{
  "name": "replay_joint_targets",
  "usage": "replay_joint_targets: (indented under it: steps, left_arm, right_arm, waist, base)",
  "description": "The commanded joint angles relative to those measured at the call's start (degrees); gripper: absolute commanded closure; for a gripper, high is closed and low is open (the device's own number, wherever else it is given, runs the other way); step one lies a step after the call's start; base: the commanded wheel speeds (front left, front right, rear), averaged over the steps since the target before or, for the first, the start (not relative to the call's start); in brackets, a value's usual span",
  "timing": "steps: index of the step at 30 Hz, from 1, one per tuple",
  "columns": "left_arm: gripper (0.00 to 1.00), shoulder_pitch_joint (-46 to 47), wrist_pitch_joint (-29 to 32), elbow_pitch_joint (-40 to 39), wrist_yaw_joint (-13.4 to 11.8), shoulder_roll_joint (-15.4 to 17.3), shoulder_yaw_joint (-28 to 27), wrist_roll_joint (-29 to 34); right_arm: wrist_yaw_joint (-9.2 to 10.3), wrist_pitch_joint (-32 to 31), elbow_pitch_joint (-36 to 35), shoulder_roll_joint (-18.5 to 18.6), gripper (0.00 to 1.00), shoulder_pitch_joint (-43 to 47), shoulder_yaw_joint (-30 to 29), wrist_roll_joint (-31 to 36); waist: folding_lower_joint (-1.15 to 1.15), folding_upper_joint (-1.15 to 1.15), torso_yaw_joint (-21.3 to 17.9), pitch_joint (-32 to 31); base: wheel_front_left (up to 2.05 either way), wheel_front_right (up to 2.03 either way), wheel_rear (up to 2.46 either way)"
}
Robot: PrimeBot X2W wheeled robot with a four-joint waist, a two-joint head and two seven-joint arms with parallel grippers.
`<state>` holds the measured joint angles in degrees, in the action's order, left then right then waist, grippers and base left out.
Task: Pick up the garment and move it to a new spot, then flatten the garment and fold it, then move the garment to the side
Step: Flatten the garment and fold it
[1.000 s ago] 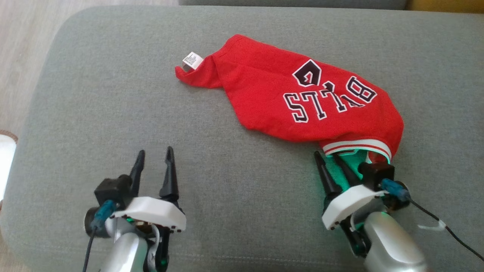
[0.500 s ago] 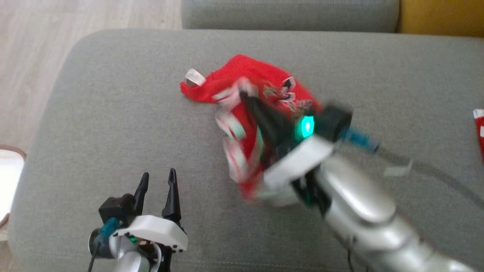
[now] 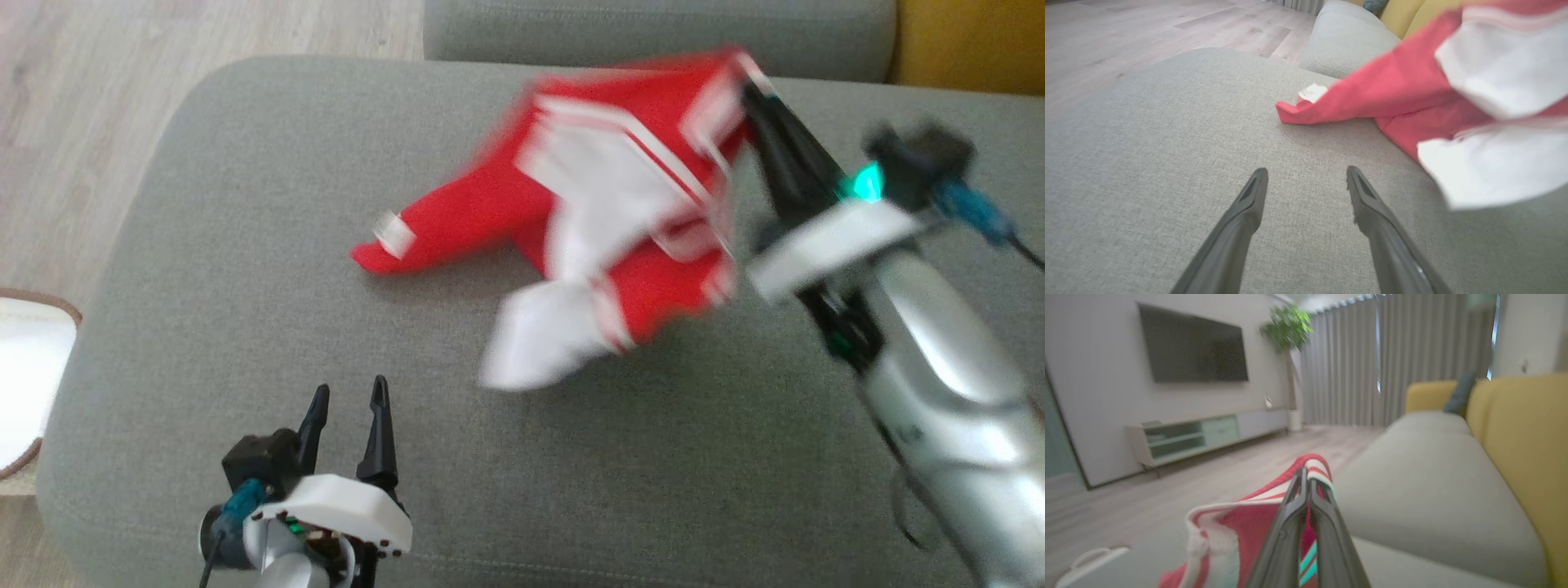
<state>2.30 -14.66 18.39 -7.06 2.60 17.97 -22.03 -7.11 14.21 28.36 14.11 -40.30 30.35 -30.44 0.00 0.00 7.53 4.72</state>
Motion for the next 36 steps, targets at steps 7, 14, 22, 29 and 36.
replay_joint_targets:
  steps: [7,14,22,29,36]
  left_arm:
    - [0.0,2.31,-0.34,-2.56,0.28,0.28,-0.89,0.37]
    - [0.0,3.61,-0.34,-2.9,0.21,0.28,-0.65,0.16]
    - [0.0,4.24,-0.34,-2.63,0.55,0.28,-0.03,-0.07]
    - [0.0,4.03,-0.34,-2.79,0.62,0.28,0.53,-0.5]
    - [0.0,3.94,-0.34,-3.07,0.95,0.28,0.84,-0.61]
  right_arm:
    - [-0.37,0.35,16.84,8.74,0.0,6.98,-9.74,1.38]
    - [-0.37,0.76,17.41,7.01,0.0,8.13,-20.47,6.61]
    - [-0.37,0.78,6.66,-1.04,0.0,14.04,-17.25,15.89]
    - [-0.37,0.78,8.6,-2.75,0.0,16.57,-6.08,20.13]
    - [-0.37,0.78,13.06,-2.69,0.0,15.62,-2.95,23.72]
  waist:
    - [0.0,0.0,-0.71,3.26]
    - [0.0,0.0,-2.03,4.97]
    - [0.0,0.0,-1.65,4.99]
    - [0.0,0.0,-0.59,5.1]
    - [0.0,0.0,0.77,5.91]
  base:
    - [0.0,0.0,0.0]
    - [0.0,0.0,0.0]
    - [0.0,0.0,0.0]
    - [0.0,0.0,0.0]
    - [0.0,0.0,0.0]
